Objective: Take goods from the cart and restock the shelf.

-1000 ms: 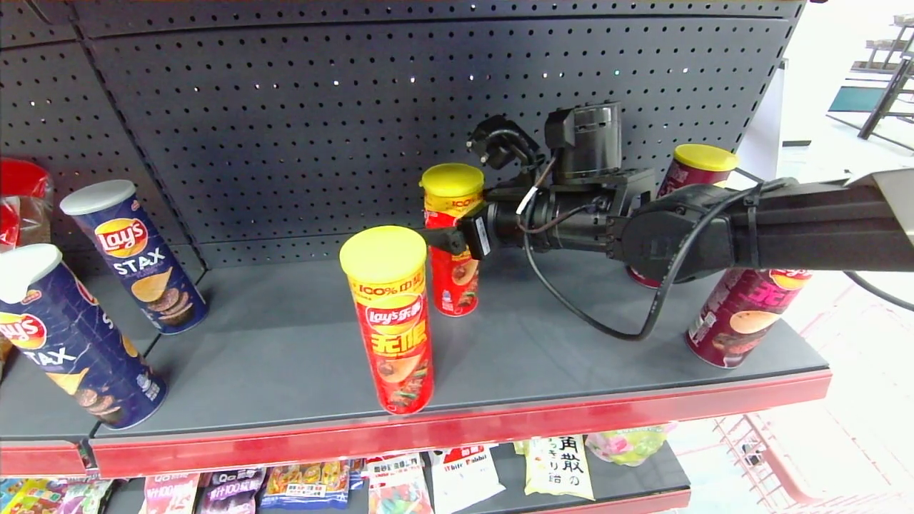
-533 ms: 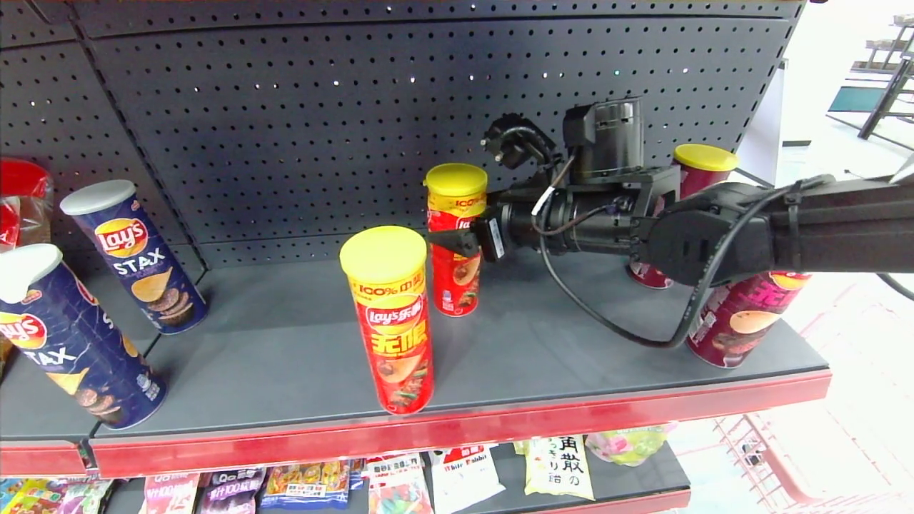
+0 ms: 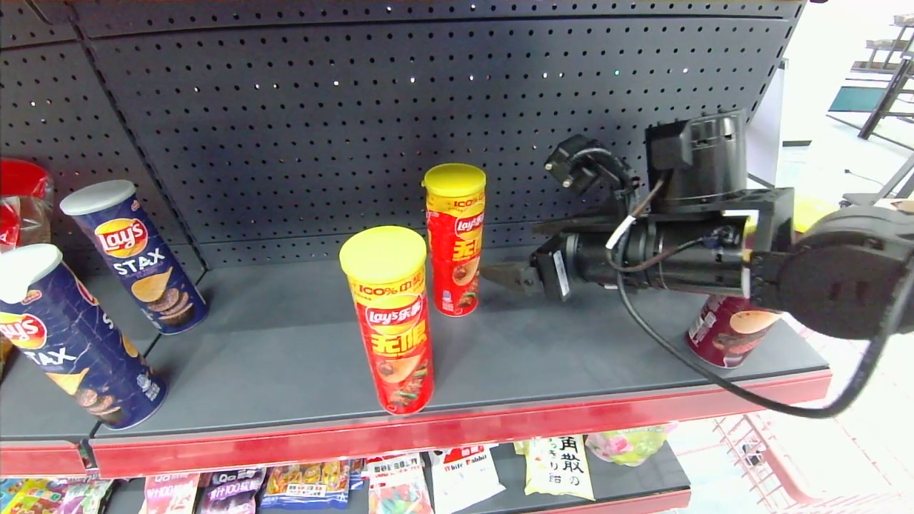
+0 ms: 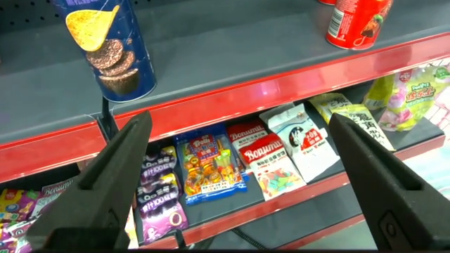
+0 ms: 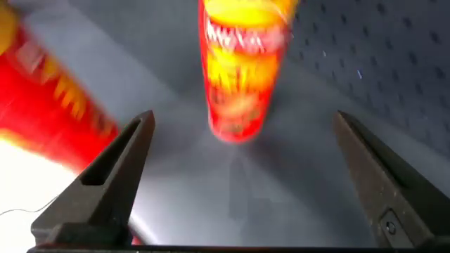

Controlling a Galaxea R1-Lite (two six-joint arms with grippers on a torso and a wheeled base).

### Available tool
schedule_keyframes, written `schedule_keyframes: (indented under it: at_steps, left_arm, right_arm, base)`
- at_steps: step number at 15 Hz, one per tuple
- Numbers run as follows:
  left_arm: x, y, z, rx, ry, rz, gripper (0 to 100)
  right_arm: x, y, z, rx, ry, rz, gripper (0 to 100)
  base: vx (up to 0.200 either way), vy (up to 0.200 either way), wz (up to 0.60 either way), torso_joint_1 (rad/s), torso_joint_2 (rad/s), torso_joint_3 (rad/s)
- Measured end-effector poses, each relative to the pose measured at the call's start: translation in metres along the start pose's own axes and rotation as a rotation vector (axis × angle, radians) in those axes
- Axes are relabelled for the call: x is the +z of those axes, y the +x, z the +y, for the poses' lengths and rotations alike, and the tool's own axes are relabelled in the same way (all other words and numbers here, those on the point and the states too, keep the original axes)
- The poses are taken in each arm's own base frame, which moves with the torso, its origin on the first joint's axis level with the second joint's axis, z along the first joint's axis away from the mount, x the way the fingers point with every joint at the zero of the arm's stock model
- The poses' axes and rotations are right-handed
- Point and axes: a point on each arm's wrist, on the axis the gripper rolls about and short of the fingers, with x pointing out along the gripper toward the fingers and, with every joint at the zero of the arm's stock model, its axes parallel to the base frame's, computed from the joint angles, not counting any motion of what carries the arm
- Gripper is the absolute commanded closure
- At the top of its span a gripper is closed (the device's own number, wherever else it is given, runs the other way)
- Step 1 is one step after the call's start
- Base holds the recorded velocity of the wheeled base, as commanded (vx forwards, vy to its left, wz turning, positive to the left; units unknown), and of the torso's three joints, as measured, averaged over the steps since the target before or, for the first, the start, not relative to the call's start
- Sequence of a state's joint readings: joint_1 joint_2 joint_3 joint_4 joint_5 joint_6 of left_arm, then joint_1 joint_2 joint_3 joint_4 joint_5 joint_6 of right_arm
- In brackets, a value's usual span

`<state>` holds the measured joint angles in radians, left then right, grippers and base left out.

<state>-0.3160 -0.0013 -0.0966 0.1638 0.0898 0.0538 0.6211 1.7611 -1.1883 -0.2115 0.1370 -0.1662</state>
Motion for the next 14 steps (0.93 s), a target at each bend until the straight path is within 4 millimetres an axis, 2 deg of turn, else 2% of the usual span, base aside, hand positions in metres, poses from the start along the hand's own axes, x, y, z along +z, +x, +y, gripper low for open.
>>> schedule_keyframes:
  at_steps: [3, 6, 8, 10, 14]
  left_arm:
    - [0.000, 0.001, 0.000, 0.000, 0.001, 0.007, 0]
    - [0.001, 0.001, 0.000, -0.001, 0.001, 0.018, 0]
    - [0.001, 0.002, -0.001, -0.022, -0.001, 0.019, 0]
    - [0.001, 0.002, -0.001, -0.036, -0.002, 0.020, 0]
    - [0.001, 0.002, -0.001, -0.042, -0.003, 0.019, 0]
  right_arm:
    - [-0.010, -0.050, 0.016, -0.031, 0.032, 0.002, 0]
    - [-0.033, -0.119, 0.037, -0.062, 0.032, -0.025, 0]
    - [-0.059, -0.173, 0.046, -0.118, 0.027, -0.074, 0]
    - [-0.092, -0.223, 0.048, -0.259, 0.041, -0.132, 0]
    - [-0.170, -0.292, 0.058, -0.558, 0.098, -0.090, 0]
  base:
    - [0.000, 0.000, 0.00, 0.000, 0.00, 0.000]
    - [0.000, 0.000, 0.00, 0.000, 0.00, 0.000]
    - [0.000, 0.000, 0.00, 0.000, 0.00, 0.000]
    - [0.000, 0.000, 0.00, 0.000, 0.00, 0.000]
    - [0.000, 0.000, 0.00, 0.000, 0.00, 0.000]
